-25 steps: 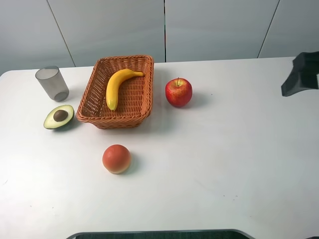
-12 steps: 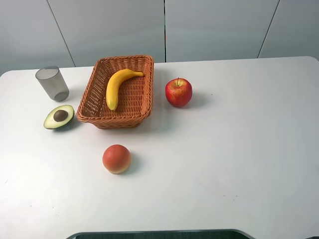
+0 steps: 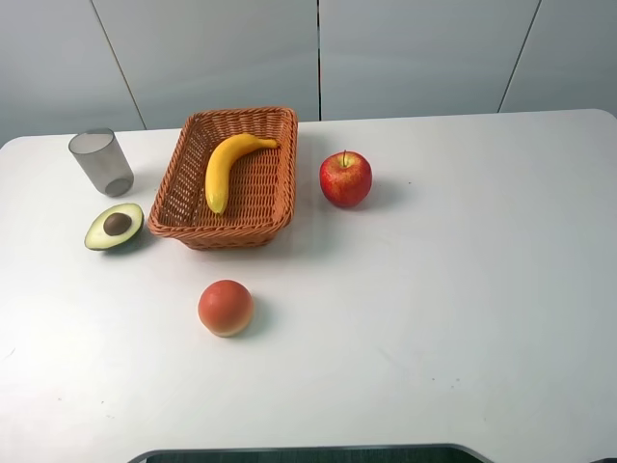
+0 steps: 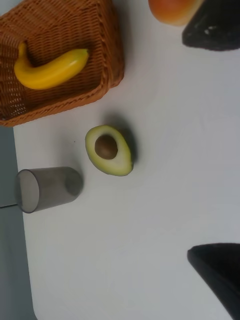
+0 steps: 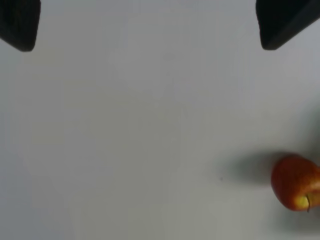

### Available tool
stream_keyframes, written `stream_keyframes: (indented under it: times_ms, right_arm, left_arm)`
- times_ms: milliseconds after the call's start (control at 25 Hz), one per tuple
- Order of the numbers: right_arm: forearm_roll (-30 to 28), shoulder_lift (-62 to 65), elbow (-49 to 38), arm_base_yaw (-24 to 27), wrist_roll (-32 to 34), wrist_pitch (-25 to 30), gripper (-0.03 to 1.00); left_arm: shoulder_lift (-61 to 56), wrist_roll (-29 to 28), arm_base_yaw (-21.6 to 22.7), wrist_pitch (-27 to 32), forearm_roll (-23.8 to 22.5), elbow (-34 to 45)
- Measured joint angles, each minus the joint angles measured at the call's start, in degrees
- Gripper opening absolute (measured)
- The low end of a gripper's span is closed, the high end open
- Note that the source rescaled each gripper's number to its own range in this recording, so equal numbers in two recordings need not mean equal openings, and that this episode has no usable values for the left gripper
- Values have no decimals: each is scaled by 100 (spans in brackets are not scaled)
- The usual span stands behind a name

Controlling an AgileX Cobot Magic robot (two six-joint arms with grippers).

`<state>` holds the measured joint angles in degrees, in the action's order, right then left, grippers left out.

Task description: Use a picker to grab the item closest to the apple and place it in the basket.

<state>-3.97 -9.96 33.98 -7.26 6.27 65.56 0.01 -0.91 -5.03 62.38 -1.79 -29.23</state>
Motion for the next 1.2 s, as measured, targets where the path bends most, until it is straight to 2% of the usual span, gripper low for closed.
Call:
stream_keyframes:
  times_ms: [240, 360, 520, 760, 920, 1200]
  right_arm:
    - [0, 680, -112, 0, -165, -41, 91]
    - [187, 952, -363, 0, -374, -143, 91]
    - [468, 988, -461, 0, -627, -229, 91]
    - [532, 1000, -461, 0, -627, -238, 91]
    - [808, 1000, -461, 0, -745, -252, 91]
    - [885, 1000, -461, 136, -849, -252, 91]
  left_arm:
    - [0, -10, 0, 0, 0, 0]
    - [0, -21, 0, 0, 0, 0]
    - [0, -21, 0, 0, 0, 0]
    - [0, -21, 0, 0, 0, 0]
    - [0, -21, 0, 0, 0, 0]
    - [0, -21, 0, 0, 0, 0]
